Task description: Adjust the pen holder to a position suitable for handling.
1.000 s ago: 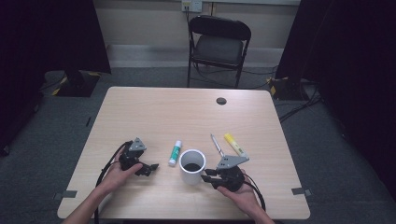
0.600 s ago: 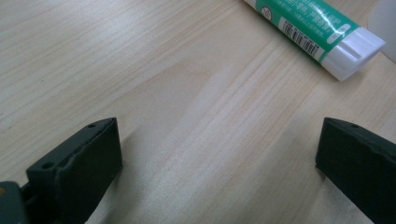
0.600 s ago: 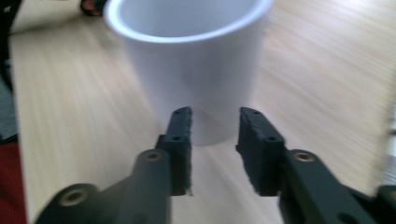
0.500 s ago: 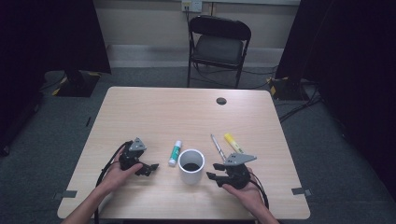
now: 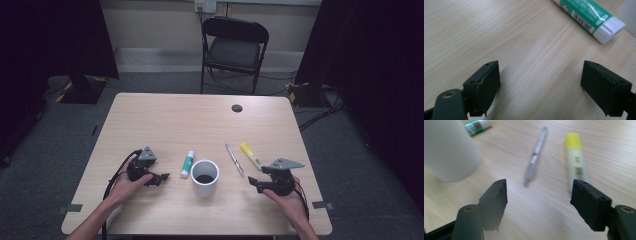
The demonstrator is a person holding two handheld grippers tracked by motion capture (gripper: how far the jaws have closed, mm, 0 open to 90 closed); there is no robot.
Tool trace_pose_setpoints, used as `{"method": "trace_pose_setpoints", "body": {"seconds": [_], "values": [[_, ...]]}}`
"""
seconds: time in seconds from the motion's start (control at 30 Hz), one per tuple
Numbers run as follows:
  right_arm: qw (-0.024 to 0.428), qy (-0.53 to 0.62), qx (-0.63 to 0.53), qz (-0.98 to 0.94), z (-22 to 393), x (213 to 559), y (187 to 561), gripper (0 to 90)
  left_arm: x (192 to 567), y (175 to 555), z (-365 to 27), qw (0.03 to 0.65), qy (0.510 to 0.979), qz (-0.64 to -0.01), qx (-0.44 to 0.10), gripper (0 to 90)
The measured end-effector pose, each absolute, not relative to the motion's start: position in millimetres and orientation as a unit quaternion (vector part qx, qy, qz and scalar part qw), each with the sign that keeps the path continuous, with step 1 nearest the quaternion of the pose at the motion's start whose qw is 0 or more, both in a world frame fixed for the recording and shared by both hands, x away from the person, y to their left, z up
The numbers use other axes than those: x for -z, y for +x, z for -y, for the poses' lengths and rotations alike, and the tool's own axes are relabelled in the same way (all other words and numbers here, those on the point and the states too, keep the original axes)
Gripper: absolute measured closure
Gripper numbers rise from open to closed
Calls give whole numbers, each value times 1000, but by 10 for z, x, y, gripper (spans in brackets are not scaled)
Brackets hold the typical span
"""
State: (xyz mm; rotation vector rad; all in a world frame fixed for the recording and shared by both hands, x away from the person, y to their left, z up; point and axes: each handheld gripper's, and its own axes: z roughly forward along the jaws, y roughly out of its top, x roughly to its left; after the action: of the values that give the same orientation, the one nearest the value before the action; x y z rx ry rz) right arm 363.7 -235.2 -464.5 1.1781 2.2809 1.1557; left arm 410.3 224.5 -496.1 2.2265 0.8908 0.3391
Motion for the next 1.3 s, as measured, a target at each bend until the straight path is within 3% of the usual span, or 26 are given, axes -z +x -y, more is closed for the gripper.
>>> {"method": "trace_pose_setpoints", "body": {"seconds": [0.23,0.43,0.83,1.3], "values": [[185,452,-391,-780,2664,4672,3702,233,4937,4090,-2257,357,856,-352,-127,169],[174,478,-357,-783,2769,4817,3783,184,4835,4101,-2239,373,854,-339,-130,177],[195,483,-330,-787,2807,4942,3806,201,4660,4080,-2106,435,833,-315,-135,225],[217,476,-342,-781,2816,4996,3767,175,4424,4166,-1951,457,824,-307,-135,296]]}}
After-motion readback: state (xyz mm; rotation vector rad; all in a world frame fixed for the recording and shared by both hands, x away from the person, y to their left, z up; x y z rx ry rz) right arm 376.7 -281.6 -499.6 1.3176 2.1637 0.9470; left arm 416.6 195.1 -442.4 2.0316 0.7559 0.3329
